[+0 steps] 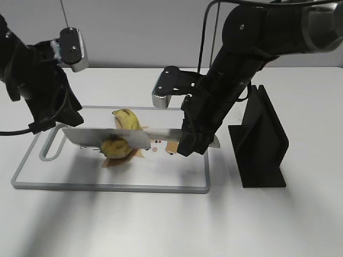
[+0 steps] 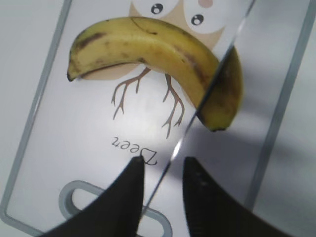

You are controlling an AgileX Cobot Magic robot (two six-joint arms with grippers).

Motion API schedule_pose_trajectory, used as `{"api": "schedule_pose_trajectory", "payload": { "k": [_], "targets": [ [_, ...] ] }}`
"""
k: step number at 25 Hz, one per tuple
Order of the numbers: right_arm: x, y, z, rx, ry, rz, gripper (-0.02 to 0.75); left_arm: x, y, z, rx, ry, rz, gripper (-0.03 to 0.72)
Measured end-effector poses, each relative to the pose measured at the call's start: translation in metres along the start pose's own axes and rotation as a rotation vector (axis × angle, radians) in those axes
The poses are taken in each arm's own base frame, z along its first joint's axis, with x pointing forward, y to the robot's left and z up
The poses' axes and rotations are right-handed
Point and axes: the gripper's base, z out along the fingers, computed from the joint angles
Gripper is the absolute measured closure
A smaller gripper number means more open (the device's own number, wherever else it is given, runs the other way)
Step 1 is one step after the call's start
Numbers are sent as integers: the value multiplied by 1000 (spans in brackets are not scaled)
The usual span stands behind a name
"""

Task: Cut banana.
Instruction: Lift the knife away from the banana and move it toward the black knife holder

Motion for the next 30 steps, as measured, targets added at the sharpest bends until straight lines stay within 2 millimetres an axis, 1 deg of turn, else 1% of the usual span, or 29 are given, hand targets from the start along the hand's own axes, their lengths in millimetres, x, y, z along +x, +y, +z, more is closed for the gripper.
{"api": "schedule_pose_trajectory", "payload": {
  "k": [2,3,4,6,10,14,19,23,27,30],
  "targets": [
    [0,0,0,-2,2,5,577,-3,0,-8,-21,-16,-4,263],
    [0,0,0,-3,4,3,577,-5,0,-13,-39,-25,-2,215],
    [0,1,-1,-3,5,1,577,-6,0,-19,-58,-34,2,170],
    [-1,1,-3,2,0,-2,577,-10,0,-31,-103,-52,11,125],
    [-4,2,-13,17,-19,-12,577,-16,-3,-56,-181,-88,30,106],
    [-9,5,-28,42,-51,-22,577,-21,-7,-79,-248,-124,5,102],
    [-16,12,-60,93,-112,19,577,-22,-11,-104,-340,-137,-80,102],
    [-20,18,-87,139,-156,136,577,-18,-13,-120,-408,-119,-209,102],
    [-19,21,-105,178,-167,264,577,-9,-12,-130,-443,-132,-413,102],
    [-20,25,-116,175,-170,342,577,3,-11,-136,-443,-122,-537,102]
  ]
}}
